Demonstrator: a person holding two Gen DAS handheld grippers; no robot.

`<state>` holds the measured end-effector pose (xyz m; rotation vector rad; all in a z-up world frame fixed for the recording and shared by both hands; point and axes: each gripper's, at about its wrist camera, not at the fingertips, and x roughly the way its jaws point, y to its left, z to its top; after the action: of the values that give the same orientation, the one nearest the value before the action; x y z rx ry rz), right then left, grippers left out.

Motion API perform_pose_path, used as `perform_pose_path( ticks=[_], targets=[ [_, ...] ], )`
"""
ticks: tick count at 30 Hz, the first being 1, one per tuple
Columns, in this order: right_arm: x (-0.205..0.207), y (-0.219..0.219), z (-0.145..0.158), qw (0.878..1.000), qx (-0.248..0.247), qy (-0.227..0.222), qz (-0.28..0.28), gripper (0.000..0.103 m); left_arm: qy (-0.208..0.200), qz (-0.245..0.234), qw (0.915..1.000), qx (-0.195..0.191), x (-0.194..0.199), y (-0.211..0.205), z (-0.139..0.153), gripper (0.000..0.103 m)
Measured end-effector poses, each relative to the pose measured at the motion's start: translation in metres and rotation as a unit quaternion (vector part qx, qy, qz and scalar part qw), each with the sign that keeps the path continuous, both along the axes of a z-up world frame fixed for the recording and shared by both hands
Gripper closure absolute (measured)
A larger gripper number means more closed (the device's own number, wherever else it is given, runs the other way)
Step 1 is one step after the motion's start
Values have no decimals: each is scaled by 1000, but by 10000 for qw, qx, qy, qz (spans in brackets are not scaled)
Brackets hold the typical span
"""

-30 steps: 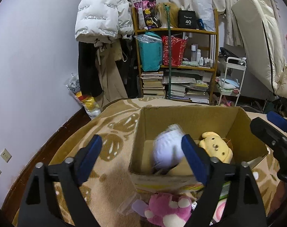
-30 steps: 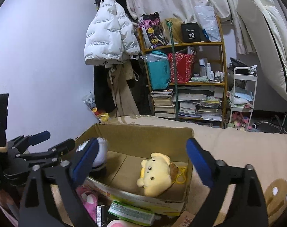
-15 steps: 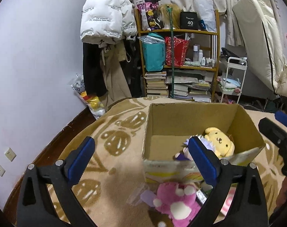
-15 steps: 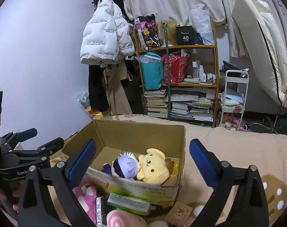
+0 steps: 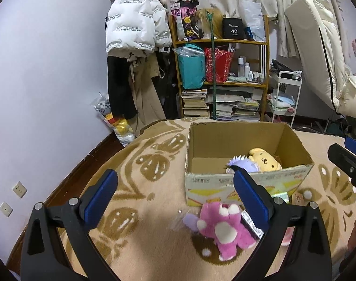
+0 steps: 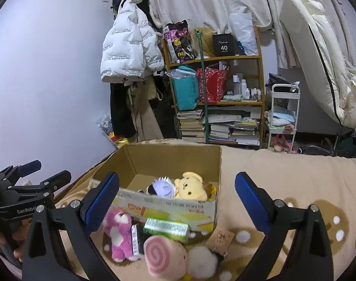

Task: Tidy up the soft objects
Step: 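Withdraw both open grippers from the box toward the remaining toys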

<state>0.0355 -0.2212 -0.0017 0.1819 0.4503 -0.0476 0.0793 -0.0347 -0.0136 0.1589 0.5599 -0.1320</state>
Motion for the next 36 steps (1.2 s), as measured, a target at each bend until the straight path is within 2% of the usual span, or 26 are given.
perform_pose_path(
  ticks=[6, 18, 32, 36],
  targets=[
    [-19, 6, 6, 9998, -185, 71, 0, 0, -127, -51, 9999, 35, -18, 4, 9, 5],
    [-40, 9, 6, 9996, -68, 244, -104, 0, 232, -79, 9997, 29, -36, 6, 6, 5],
    [-14, -14, -15, 9971, 321, 542, -425, 0, 653, -184, 9977, -86, -3, -13, -23, 5],
    [-3, -21, -23, 9957, 411, 673, -493, 0, 838, -328, 9956, -279, 9, -16, -31, 5]
  ],
)
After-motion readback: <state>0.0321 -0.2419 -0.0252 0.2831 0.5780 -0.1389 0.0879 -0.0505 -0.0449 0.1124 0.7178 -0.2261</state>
